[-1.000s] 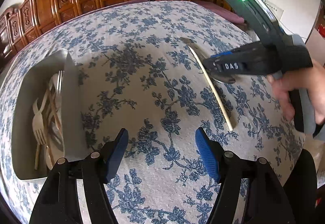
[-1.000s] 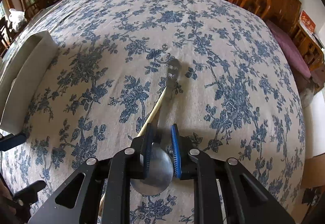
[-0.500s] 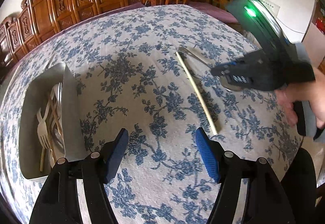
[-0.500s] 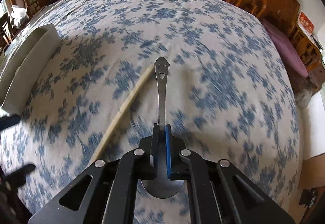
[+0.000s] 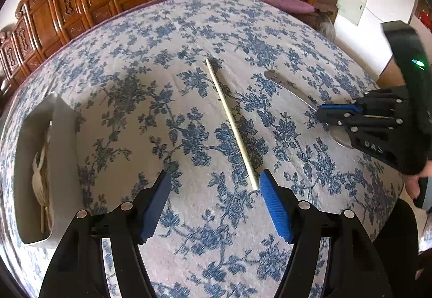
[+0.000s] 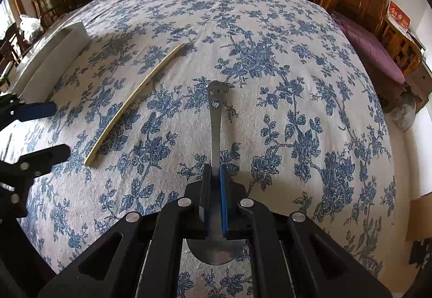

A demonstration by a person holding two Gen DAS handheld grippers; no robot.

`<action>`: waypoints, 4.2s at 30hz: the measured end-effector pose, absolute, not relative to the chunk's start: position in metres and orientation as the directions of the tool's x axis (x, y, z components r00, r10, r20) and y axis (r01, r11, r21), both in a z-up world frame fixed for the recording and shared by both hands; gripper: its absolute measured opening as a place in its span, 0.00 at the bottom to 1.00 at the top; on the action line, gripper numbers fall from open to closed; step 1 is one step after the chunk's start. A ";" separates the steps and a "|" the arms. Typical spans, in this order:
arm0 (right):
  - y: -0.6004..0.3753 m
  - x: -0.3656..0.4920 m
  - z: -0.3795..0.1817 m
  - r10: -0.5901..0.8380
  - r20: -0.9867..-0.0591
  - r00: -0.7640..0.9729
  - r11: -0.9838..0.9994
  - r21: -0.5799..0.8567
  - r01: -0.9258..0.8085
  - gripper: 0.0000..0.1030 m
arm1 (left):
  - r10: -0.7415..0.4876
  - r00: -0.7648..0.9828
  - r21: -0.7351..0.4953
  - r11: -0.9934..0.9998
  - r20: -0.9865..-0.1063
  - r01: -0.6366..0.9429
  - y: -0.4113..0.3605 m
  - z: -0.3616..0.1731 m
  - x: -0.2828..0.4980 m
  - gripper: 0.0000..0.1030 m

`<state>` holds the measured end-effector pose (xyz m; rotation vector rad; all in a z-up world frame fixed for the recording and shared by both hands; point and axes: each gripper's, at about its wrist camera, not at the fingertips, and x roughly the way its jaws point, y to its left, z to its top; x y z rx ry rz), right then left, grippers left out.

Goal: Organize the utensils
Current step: 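Lift the metal spoon with the right tool while the left tool closes on a chopstick, then carry the spoon and chopstick over the grey tray with both tools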

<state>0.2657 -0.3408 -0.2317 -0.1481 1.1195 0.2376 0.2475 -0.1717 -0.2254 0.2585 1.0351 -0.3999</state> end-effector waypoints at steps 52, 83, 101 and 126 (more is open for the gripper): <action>-0.328 0.256 -0.219 0.178 -0.874 0.453 0.947 0.027 -0.319 0.07 | -0.202 0.430 0.002 0.904 -0.880 0.428 -0.168 -0.205 0.296 0.04; -0.188 0.274 -0.156 0.291 -0.816 0.500 0.887 0.034 -0.461 0.07 | -0.161 0.546 -0.024 0.968 -0.822 0.249 0.021 -0.158 0.302 0.04; -0.134 0.289 -0.149 0.320 -0.811 0.490 0.852 0.021 -0.523 0.07 | -0.132 0.518 -0.043 0.983 -0.845 0.181 0.067 -0.196 0.317 0.04; -0.110 0.289 -0.132 0.349 -0.795 0.497 0.843 0.034 -0.537 0.07 | -0.132 0.535 -0.055 0.986 -0.834 0.156 0.075 -0.190 0.310 0.18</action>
